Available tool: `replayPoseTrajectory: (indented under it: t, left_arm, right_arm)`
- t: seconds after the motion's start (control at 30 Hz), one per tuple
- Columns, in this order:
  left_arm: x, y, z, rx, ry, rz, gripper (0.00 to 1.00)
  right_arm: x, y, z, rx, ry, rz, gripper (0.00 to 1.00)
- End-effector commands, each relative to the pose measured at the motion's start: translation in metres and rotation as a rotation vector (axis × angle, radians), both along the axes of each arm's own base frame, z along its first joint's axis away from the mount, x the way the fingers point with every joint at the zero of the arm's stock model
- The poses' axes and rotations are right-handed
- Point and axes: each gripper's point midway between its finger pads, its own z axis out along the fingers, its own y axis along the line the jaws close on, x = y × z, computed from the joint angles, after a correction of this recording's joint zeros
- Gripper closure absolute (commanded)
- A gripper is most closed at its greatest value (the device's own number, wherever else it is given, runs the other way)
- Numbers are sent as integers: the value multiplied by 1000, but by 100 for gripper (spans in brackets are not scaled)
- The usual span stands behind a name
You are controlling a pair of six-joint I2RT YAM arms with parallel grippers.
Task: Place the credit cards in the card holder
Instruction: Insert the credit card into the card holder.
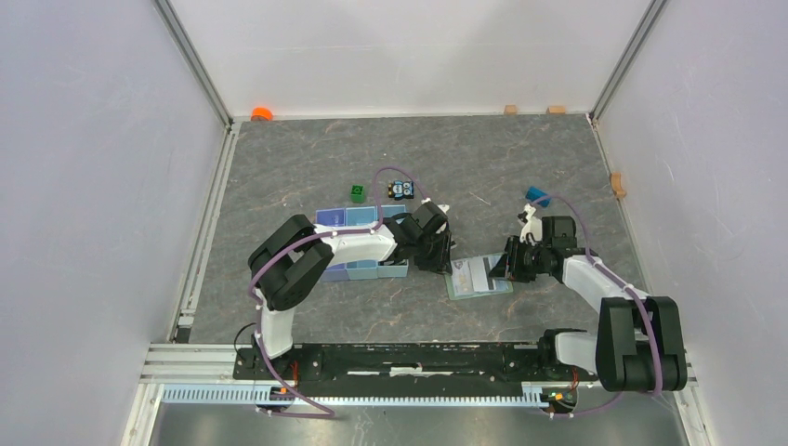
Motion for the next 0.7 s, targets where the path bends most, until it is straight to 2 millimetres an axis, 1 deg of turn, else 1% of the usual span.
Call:
replayPoseTrajectory:
  t: [0.0, 0.17, 0.3, 0.53, 0.67]
  left_arm:
    - [-1, 10, -14, 72, -10, -13, 65]
    - [-1, 9, -11, 70, -13, -16, 65]
    - [0, 7, -7, 63, -18, -16, 65]
    - [0, 4, -4, 48, -17, -21, 65]
    - [0, 0, -1, 33, -15, -25, 65]
  right_arm:
    - [-11, 7, 1, 50, 17, 19, 69]
    - [-8, 3, 6, 23, -4, 19, 70]
    - [-1, -1, 15, -4, -36, 13, 70]
    - [7, -2, 29, -21, -83, 20, 69]
    - [12, 2, 37, -25, -112, 34, 69]
